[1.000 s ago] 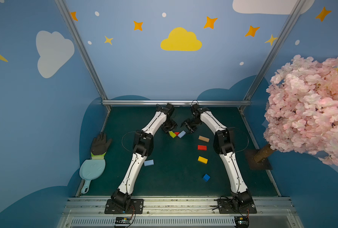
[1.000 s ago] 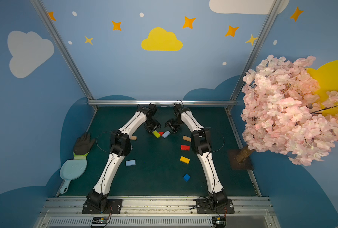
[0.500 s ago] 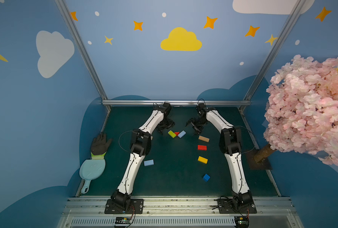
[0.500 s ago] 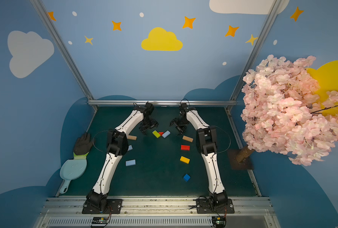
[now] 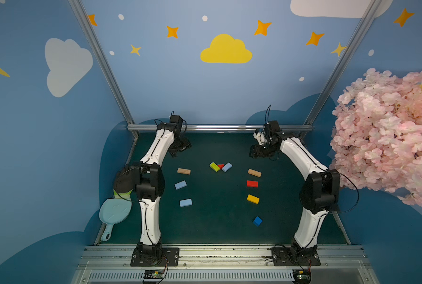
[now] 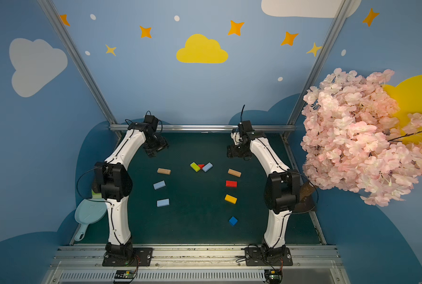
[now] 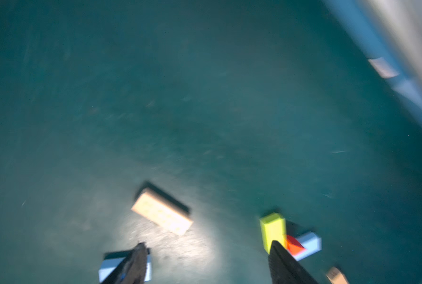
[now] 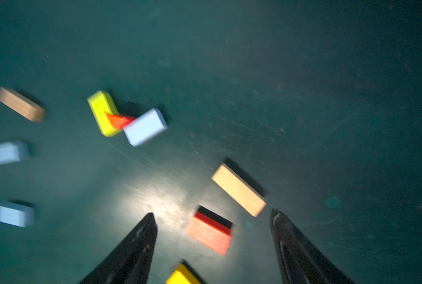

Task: Assemble a heart with building blocks
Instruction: Pick up the building block from the center of the board.

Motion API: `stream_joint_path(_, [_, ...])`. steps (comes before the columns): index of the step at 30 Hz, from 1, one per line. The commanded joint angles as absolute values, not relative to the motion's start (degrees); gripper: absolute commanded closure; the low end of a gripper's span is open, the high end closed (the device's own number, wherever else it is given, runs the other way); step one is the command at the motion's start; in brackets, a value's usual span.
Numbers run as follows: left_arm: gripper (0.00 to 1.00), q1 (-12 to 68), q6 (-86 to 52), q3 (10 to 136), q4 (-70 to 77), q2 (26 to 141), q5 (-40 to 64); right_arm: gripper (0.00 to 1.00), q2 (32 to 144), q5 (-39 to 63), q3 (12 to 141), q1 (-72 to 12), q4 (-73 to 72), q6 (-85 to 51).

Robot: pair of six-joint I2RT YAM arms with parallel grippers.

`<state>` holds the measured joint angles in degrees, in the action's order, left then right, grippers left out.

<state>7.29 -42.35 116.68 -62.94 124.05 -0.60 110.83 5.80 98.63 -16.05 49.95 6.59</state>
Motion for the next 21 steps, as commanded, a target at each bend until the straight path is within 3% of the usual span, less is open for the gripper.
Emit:
stream_joint_path(1, [0.24,9.26,-49.59,111.17,-62.32,123.94,0.00,0.28,112.33,-1.73,93.11,-14.56,48.88,27.38])
stream_joint_path(8, [0.27,8.88,-56.60,110.26,-62.31,127.38,2.08,0.36,115.55,1.83,93.02,-14.12,50.44,34.70])
stream_joint_path(21, [0.28,9.06,-61.13,108.46,-63.48,129.09,1.67,0.38,119.95,3.95,94.69,-15.42,50.49,35.24])
